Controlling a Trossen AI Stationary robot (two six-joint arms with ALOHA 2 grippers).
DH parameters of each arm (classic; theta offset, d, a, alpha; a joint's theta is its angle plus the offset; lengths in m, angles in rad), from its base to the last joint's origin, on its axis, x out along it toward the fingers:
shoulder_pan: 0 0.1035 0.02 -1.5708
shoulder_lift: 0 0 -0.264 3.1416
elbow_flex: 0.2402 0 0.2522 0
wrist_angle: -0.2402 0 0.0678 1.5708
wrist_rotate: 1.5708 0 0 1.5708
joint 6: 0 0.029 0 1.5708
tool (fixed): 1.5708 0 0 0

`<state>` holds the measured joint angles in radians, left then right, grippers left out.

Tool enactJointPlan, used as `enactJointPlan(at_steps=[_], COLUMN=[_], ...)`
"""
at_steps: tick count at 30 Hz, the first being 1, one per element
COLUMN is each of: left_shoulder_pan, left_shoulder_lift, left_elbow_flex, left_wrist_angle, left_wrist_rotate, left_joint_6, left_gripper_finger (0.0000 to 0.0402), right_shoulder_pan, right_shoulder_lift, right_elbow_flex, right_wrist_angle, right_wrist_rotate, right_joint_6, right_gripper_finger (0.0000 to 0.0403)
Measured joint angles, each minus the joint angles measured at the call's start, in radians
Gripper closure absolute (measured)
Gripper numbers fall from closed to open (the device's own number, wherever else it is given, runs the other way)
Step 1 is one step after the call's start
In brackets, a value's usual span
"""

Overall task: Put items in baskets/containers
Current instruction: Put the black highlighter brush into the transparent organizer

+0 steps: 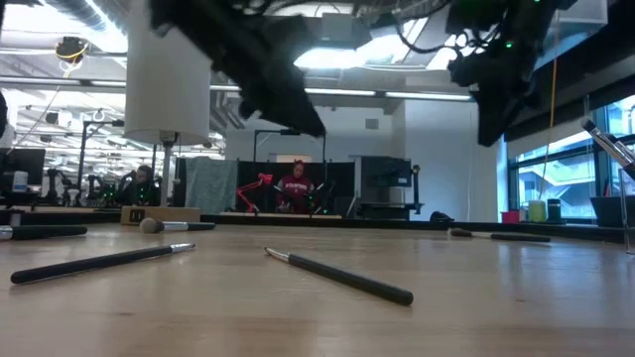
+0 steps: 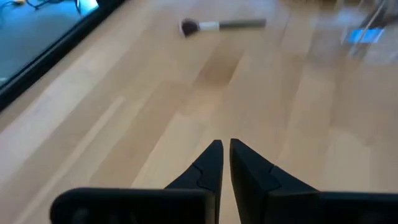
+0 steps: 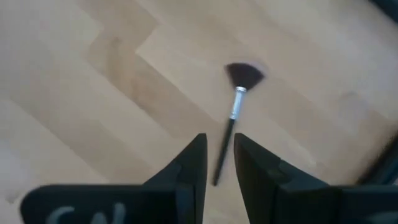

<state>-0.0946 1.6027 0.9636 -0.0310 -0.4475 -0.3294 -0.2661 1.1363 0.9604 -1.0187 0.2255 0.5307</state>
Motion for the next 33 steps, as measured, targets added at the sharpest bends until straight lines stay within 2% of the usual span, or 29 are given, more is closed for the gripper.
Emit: enactJointPlan(at_steps=[4,9,12,16,18,20,26,29,33], left_shoulder_pan=[0.011,0.009,-0.017,-0.053,-0.065,-0.073,-0.094,-0.105,-0.108], left_shoulder_lift=[-0.092,-0.147,-0.161,-0.158,-0.147,-0.144,-0.143,-0.143,-0.143], left_elbow_flex=[-0.155,-0.194,-0.194,-0.194,-0.195,-0.196,-0.195,-0.195,-0.195], left_wrist_angle=[0.194,0.361,0.38,0.366,0.362,0.368,0.357,0.315,0.266], left_wrist_rotate=[0.006,0.109,0.117,0.007,-0.009,0.012,0.215,0.22,0.15], left_joint_6=[-0.053,-0.053,-0.053,-0.053,-0.059,-0.066,-0.018,0.001,0.021], left_gripper_finger=[0.0382,0.0382,0.0382,0.0382,0.0382,0.0382,0.0382,0.0382,0.0382], right_shoulder_pan=[0.0,-0.084,-0.163,-0.237,-0.255,-0.272,-0.307,-0.313,-0.314], right_shoulder_lift=[0.044,0.115,0.185,0.282,0.326,0.365,0.474,0.525,0.577], right_elbow_flex=[0.0,0.0,0.0,0.0,0.0,0.0,-0.001,-0.001,0.001], right_wrist_angle=[0.122,0.134,0.09,0.086,0.097,0.119,0.161,0.154,0.151], right_wrist_rotate=[-0.081,-0.088,-0.093,-0.171,-0.185,-0.185,-0.184,-0.185,-0.189], right_joint_6=[-0.024,-0.068,-0.089,-0.136,-0.156,-0.17,-0.204,-0.233,-0.261], right_gripper_finger=[0.0322,0.0322,0.0321,0.0303,0.0287,0.027,0.0243,0.0246,0.0263])
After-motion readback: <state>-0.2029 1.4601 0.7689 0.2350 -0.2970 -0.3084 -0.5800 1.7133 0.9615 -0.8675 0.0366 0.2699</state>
